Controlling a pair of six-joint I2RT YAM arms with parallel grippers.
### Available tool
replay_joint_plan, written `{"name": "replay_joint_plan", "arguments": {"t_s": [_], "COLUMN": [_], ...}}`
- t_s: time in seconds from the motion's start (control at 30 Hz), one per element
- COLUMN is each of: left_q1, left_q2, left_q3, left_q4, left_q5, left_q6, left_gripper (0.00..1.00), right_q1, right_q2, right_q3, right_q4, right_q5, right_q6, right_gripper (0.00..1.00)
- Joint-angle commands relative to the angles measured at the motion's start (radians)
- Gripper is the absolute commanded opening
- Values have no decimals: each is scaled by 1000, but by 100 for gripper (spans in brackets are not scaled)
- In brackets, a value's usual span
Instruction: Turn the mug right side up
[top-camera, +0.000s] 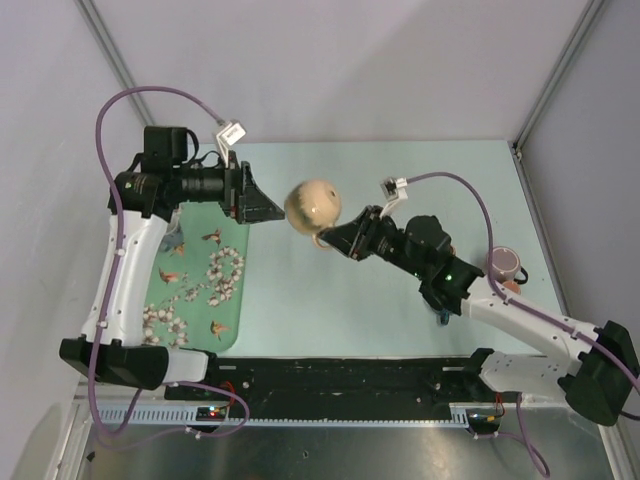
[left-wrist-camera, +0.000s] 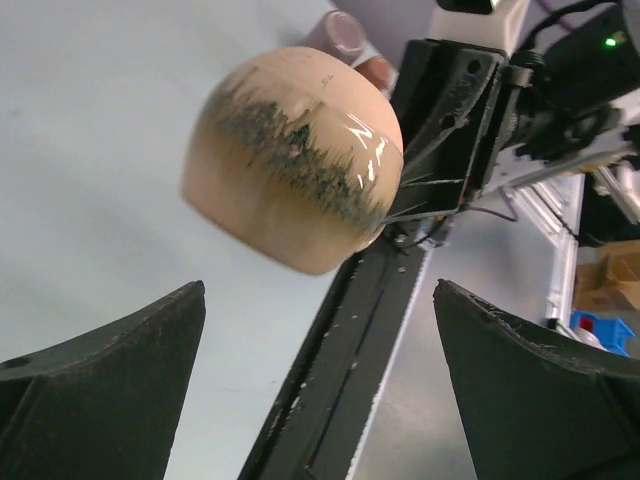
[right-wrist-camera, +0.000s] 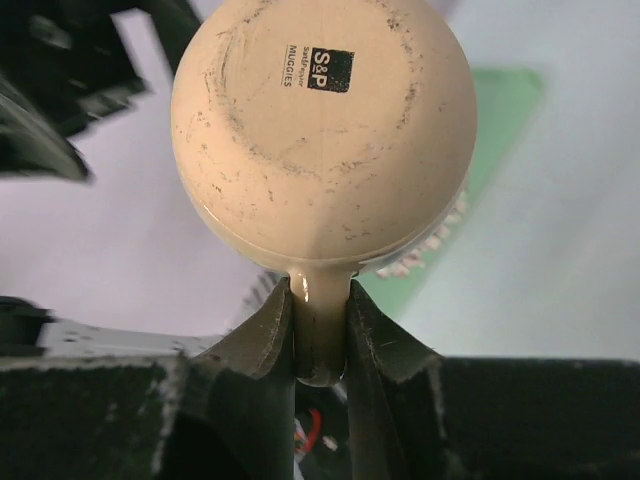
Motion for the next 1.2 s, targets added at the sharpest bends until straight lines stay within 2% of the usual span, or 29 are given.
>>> {"name": "replay_joint_plan", "arguments": {"t_s": [0.0,0.17,0.2,0.27,0.4,0.47,0.5,0.53,0.57,0.6,0.7,0.73,0.77,0.83,0.93,1.0,1.07,1.17], "left_q1": [-53,-64,-64,-63,-64,-64,-64,-62,-60,-56,-45,-43,-41,-46,-47,-43,-26,28], "left_q2": [-23,-16,-14,-10,-6,-7,-7,-7,-7,-6,-4,-5,-5,10,73,136,205,320], "left_q3": [58,58,61,78,126,137,136,132,119,107,45,22,1,-35,-83,-122,-153,-146], "left_q4": [8,23,29,42,67,77,82,89,95,100,103,102,102,104,102,102,101,101], "left_q5": [131,113,119,142,166,147,128,108,70,32,-184,-261,-367,-576,-904,-1055,-1110,-1106], "left_q6": [-77,-101,-110,-134,-175,-186,-195,-202,-208,-210,-185,-162,-135,-44,127,224,293,325], "left_gripper": [100,100,98,89,57,35,18,9,5,2,1,0,0,0,0,0,0,0], "right_q1": [26,60,64,72,77,73,69,64,60,50,19,7,-1,-15,-28,-31,-34,-40], "right_q2": [40,95,112,149,215,245,262,275,290,301,311,308,302,283,242,217,194,162], "right_q3": [119,162,171,188,201,201,201,201,201,201,202,202,201,202,201,201,201,202], "right_q4": [368,451,456,460,465,465,471,477,484,486,413,363,317,195,-40,-179,-298,-427], "right_q5": [-92,-94,-96,-104,-121,-137,-148,-161,-173,-184,-185,-177,-161,-112,-6,67,135,198], "right_q6": [53,67,75,90,122,148,167,184,202,215,250,251,240,213,132,70,17,-38], "right_gripper": [0,0,0,0,0,0,0,0,0,3,65,82,91,97,99,99,99,99]}}
